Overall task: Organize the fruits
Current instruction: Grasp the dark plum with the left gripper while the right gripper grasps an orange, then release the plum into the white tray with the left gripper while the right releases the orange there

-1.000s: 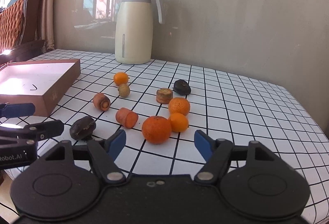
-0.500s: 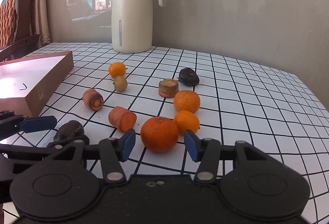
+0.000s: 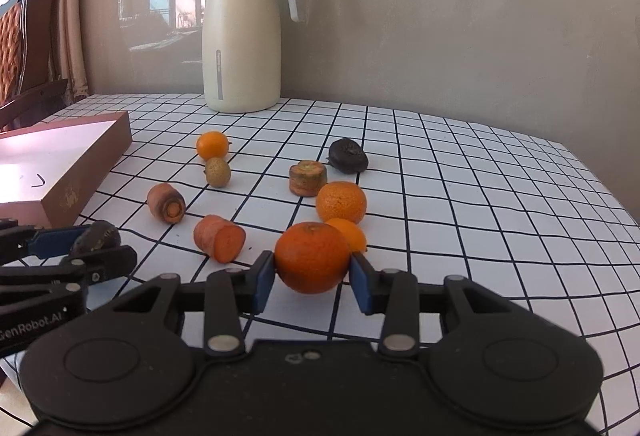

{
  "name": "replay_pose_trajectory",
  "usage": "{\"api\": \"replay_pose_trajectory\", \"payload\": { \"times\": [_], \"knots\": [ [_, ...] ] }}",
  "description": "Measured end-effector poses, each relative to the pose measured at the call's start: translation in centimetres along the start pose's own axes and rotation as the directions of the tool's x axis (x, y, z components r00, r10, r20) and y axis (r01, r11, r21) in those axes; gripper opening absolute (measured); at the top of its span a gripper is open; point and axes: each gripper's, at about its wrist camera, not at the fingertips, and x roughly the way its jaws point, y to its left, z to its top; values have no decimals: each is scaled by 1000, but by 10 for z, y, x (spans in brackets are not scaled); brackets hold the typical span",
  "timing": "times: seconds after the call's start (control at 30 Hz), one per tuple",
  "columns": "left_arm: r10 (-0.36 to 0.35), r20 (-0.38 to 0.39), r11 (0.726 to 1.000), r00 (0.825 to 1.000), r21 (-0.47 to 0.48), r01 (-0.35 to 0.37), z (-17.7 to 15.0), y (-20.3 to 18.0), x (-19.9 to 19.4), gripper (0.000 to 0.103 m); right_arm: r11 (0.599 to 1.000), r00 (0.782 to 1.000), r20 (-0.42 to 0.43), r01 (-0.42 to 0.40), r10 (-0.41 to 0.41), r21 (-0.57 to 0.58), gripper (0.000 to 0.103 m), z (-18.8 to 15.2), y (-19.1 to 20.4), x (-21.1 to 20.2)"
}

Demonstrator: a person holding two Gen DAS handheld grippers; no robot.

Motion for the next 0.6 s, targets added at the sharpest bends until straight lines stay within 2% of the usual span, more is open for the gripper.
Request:
{"api": "replay_pose_trajectory", "payload": {
  "times": [0.17, 0.33, 0.6],
  "knots": [
    [32, 53, 999, 998, -8, -32, 5, 16, -28, 42, 1000, 998, 55, -26, 26, -2, 32, 9, 11, -17],
    [85, 86, 996, 993, -44, -82, 8, 46, -52, 42, 996, 989, 125, -77, 82, -46, 32, 22, 40, -32],
    [210, 134, 975, 969, -103, -197, 11, 109, -84, 42, 977, 964, 183, -176, 196, -118, 32, 38, 94, -35]
  ]
}}
